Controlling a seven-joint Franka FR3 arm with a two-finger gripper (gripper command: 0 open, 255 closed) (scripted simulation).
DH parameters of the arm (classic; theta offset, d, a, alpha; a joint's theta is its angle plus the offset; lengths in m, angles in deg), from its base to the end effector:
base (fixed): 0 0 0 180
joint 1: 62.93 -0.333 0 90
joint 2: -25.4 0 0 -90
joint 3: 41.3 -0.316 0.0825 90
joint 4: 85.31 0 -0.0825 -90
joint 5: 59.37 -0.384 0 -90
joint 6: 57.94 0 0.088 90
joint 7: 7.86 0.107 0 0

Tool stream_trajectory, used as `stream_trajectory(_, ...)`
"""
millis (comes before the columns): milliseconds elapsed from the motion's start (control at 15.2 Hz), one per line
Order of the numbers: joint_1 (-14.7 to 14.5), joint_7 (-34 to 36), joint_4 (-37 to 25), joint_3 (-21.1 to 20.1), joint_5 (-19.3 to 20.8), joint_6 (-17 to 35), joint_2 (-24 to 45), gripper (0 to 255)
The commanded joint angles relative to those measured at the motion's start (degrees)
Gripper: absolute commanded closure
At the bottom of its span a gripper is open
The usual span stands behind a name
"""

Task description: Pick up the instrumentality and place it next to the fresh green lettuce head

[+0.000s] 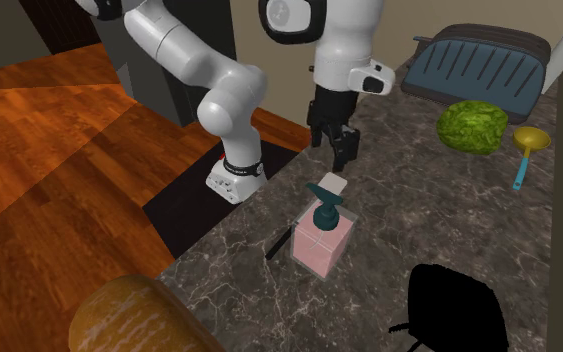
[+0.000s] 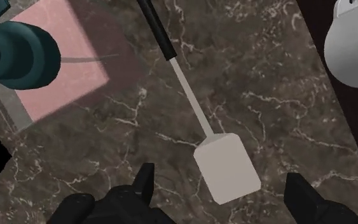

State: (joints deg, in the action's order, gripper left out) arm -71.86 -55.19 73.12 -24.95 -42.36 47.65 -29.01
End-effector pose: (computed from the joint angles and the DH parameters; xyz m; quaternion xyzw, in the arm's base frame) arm 0.2772 -0.0564 0.4556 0.9023 0.4302 -0.0037 0.0287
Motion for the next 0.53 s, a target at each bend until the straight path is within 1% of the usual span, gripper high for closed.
stream_trajectory(0, -0.5, -8.2, 2.3, 3.9, 3.6, 1.7, -0.4, 0)
stream_trajectory(132, -0.7, -15.9, 4.0, 8.2, 7.5, 4.1, 0.3, 0)
stream_trajectory(330, -1.2, -27.5, 5.5, 15.1, 13.6, 8.4, 3.1, 0)
stream_trajectory(396, -1.4, -29.7, 5.7, 16.5, 14.8, 9.4, 4.0, 0)
stream_trajectory(462, -1.3, -29.7, 6.2, 16.9, 15.2, 10.4, 4.4, 0)
